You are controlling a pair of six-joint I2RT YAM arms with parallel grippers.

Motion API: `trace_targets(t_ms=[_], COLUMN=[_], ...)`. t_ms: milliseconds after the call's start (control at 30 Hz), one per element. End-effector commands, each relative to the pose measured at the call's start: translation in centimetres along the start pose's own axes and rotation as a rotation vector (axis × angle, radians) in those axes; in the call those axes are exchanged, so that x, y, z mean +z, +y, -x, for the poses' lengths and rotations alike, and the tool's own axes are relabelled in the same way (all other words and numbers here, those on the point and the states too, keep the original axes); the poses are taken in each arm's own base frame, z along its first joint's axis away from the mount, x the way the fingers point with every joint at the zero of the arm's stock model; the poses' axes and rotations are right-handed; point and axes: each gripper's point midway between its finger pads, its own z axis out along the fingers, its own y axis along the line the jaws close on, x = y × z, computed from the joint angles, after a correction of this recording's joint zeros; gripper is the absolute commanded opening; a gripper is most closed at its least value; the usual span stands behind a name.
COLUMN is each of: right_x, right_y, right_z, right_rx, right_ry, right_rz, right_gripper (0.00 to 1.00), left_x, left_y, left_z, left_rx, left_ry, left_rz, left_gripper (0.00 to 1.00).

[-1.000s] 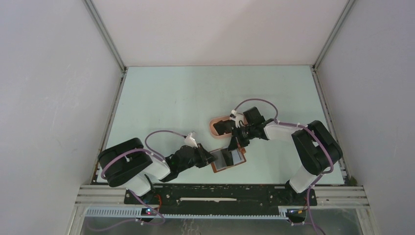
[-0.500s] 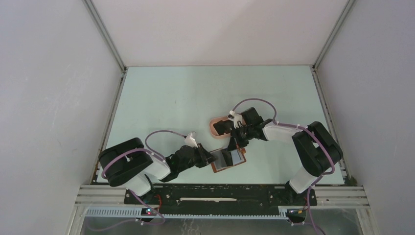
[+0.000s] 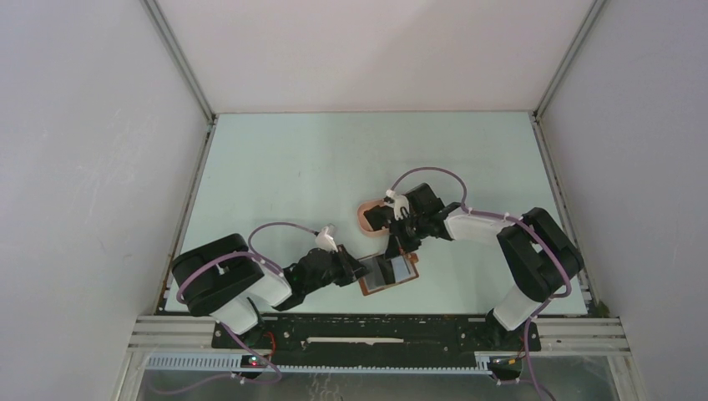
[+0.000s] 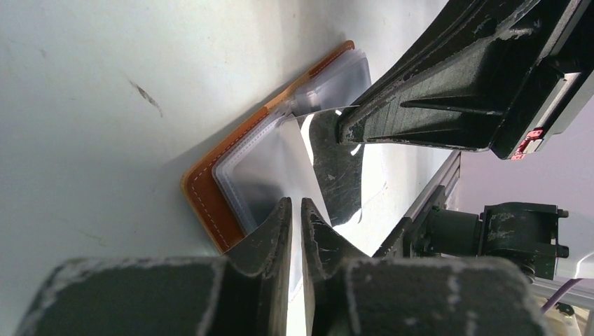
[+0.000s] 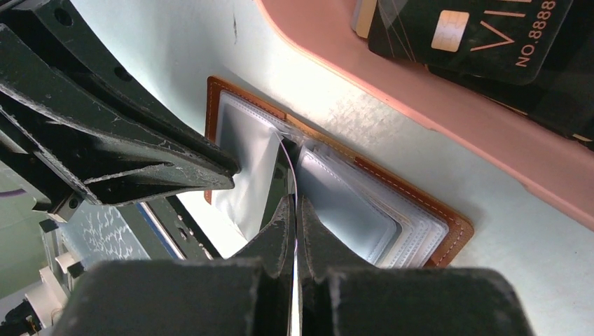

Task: Put the credit cards into the card holder
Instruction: Insert the credit card into the card holder.

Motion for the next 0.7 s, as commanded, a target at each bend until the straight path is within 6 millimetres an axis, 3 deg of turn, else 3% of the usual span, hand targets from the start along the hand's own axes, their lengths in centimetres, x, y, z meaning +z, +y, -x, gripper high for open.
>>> trace_targets(t_ms=[0, 300, 667], right_x=[0.7, 1.3, 0.3], right_y=[-0.7, -0.3, 0.4], right_z=[-0.8, -0.5, 0.8], right_rx=[-0.030, -0.039, -0.114], right_ry=[0.047, 0.069, 0.038], right_rz=[-0.046, -0.036, -0.033], right_gripper=[0.00, 0.09, 0.26], left_x=[0.2, 0.2, -0.8], left_y=[0.6, 0.4, -0.9], left_z=[-0.4, -0.4, 0.3], left_rx=[0.038, 0.044, 0.052], left_ry=[0.019, 0.017, -0.002], left_rz=[0.026, 0.014, -0.026], left_gripper=[0.15, 0.16, 0.26])
